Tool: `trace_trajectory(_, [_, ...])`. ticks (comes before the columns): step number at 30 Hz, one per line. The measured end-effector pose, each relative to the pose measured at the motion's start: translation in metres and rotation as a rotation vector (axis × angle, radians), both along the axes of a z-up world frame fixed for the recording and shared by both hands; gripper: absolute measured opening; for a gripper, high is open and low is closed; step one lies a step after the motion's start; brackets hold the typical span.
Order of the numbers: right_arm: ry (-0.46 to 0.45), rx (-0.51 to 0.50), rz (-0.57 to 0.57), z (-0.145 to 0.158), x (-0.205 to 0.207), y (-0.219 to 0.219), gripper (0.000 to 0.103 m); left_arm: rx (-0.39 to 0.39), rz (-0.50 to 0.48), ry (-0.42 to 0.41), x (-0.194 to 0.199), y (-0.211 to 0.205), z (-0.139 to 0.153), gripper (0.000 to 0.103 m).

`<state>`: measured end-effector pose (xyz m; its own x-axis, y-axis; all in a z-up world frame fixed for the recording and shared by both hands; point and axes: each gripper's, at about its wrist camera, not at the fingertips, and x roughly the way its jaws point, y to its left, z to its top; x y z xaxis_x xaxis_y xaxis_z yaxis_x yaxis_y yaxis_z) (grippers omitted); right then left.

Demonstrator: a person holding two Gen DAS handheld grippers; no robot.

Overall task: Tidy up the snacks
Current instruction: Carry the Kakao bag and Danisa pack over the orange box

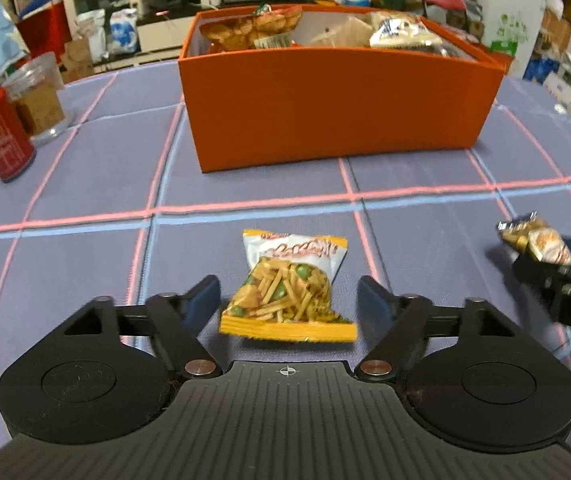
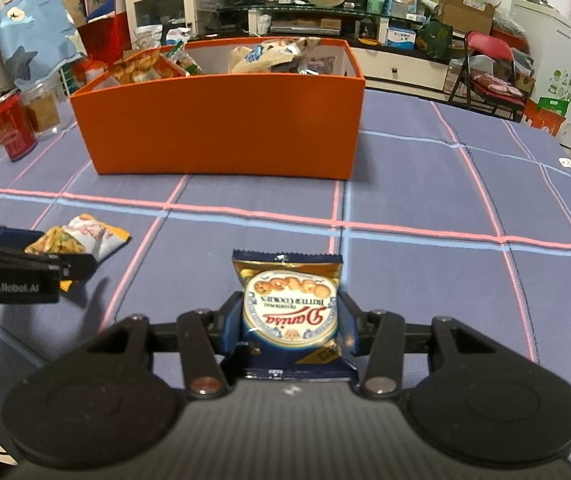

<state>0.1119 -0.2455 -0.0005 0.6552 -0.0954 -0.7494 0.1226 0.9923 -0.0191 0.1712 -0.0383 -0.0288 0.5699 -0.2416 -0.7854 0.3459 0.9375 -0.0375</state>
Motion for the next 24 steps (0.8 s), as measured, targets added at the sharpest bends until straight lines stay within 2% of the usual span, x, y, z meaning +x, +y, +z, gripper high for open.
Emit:
trace_trajectory(3, [0.033,0.014,0.005,-0.006,0.002,-0.002,0.048,-0.022,-0.007,0.009,0.005,-0.005,-0.003,0.069])
trace_trajectory(6, [0.059,0.019,0.003,-0.013,0.003,-0.005,0.049,0.015,-0.019,0.038,0.013,-0.014,-0.013,0.067])
trace_trajectory(8, [0.058,0.023,0.003,-0.013,0.001,-0.007,0.049,0.041,-0.034,0.017,0.011,-0.018,-0.014,0.063])
trace_trajectory(10, [0.060,0.024,0.005,-0.013,0.001,-0.008,0.049,0.035,-0.044,0.011,0.009,-0.018,-0.011,0.037])
trace_trajectory(11, [0.061,0.022,0.007,-0.013,0.001,-0.008,0.049,0.031,-0.054,0.011,0.008,-0.017,-0.009,0.030])
trace_trajectory(14, [0.045,0.042,0.015,-0.009,-0.002,-0.008,0.047,0.014,-0.071,0.019,0.005,-0.016,-0.003,0.020])
trace_trajectory(17, [-0.031,-0.021,0.023,0.004,-0.010,0.000,0.046,0.000,-0.080,-0.030,-0.001,-0.016,0.009,0.019])
trace_trajectory(24, [-0.088,-0.047,0.034,0.012,-0.013,0.005,0.047,-0.019,-0.047,-0.151,-0.012,-0.012,0.036,0.019])
